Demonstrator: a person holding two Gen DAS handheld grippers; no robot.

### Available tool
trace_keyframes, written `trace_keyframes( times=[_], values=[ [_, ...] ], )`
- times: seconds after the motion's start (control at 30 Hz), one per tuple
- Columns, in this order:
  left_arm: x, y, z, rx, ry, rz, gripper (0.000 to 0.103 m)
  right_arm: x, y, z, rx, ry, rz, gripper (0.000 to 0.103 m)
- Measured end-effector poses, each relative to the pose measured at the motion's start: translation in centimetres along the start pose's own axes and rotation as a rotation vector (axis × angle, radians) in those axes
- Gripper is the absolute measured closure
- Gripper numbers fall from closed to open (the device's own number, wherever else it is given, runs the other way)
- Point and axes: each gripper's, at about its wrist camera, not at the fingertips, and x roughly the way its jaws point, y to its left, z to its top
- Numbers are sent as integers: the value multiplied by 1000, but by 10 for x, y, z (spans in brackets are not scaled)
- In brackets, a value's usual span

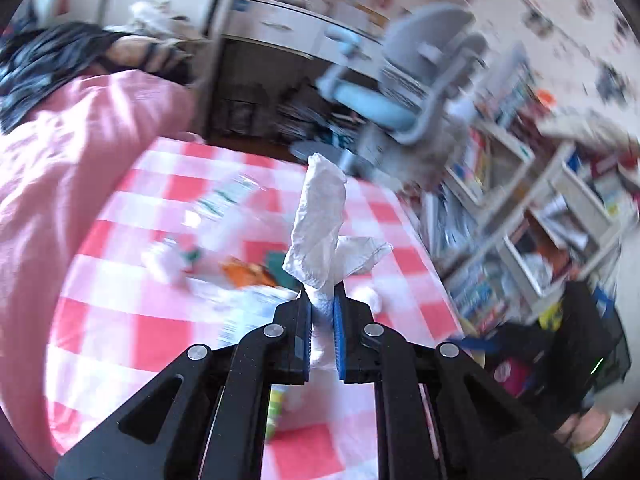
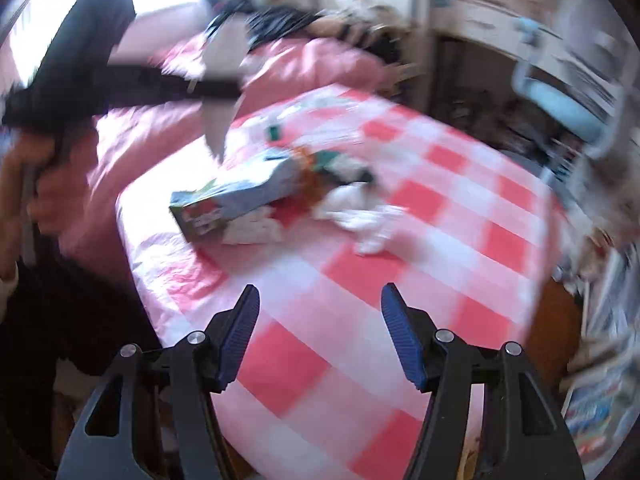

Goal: Collect trash
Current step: 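Carry the tissue with the left gripper while the right gripper grasps a crumpled tissue on the table, then carry both tissues to the wastebasket and open the right gripper over it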

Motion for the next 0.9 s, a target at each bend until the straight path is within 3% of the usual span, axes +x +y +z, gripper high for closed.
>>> trace_keyframes(
  times=[0.23, 0.43, 0.67, 0.9],
  values=[
    [-25, 31, 10, -22, -26, 34, 94, 75, 58, 36, -99, 58, 34, 42],
    [-46, 51, 6, -57, -30, 50, 94, 96, 61, 43, -74, 72, 27, 43],
    [-45, 56, 6, -79, -22, 80, 94, 97, 52, 46, -55, 81, 38, 77],
    [-43, 56, 5, -76, -22, 94, 94, 64, 45, 40, -49, 32, 30, 80]
  ],
)
